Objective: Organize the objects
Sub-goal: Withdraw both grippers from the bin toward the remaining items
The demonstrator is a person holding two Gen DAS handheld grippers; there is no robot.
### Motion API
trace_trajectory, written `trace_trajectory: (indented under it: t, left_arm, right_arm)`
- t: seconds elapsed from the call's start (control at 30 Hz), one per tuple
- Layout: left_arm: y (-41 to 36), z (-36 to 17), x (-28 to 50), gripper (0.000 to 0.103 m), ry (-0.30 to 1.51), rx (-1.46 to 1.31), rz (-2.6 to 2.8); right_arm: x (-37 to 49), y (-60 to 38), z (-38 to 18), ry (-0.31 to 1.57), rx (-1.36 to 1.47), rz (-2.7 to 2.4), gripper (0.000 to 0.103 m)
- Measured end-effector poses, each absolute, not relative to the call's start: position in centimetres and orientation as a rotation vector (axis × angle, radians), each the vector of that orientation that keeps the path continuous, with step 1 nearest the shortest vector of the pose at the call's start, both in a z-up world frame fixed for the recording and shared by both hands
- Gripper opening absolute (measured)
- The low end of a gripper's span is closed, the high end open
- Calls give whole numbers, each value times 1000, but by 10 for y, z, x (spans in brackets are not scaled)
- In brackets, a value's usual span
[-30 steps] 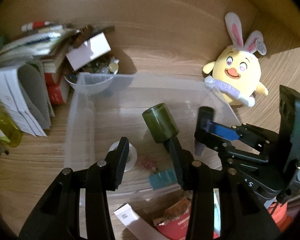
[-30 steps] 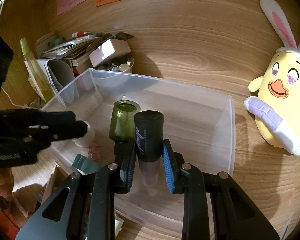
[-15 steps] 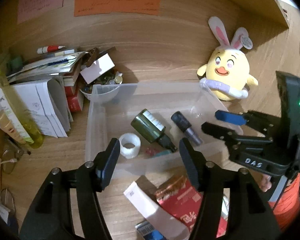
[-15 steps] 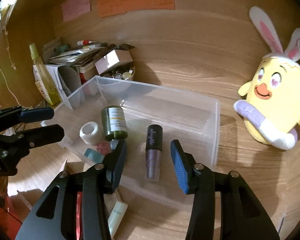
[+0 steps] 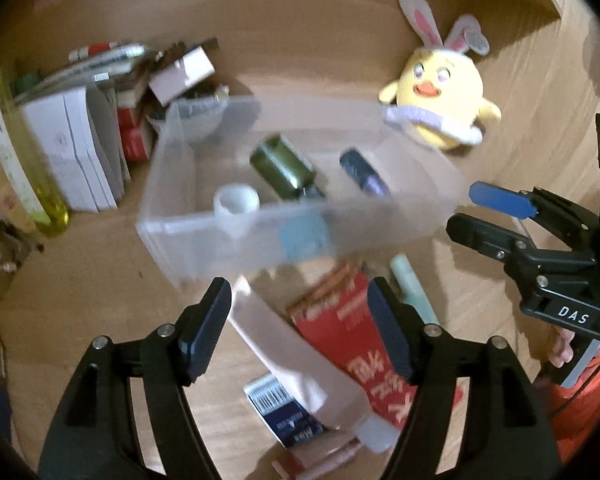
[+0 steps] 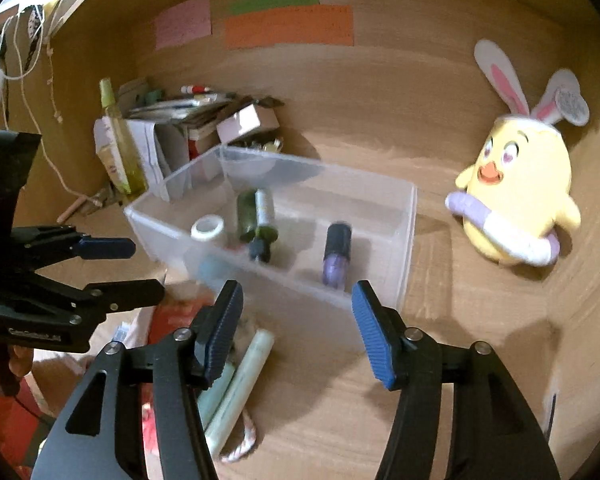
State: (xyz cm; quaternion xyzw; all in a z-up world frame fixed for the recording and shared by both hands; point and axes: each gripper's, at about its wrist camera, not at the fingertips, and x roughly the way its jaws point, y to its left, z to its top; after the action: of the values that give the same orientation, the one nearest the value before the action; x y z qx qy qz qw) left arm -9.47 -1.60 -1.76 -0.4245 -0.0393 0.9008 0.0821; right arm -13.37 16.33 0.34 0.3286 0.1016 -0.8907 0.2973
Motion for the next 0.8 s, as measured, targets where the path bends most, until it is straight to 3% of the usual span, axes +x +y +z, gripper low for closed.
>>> trace_trajectory:
  t: [0.3,0.8]
  left_arm:
    - [-7,-39,-80,74,-71,-1322,2679]
    - [-46,-55,-65,78,-165,-1405,2718]
  right_arm:
    - [-123,172,-35,195,1036,-2304,53]
    - [-117,168,-58,139,1126,-2219,53]
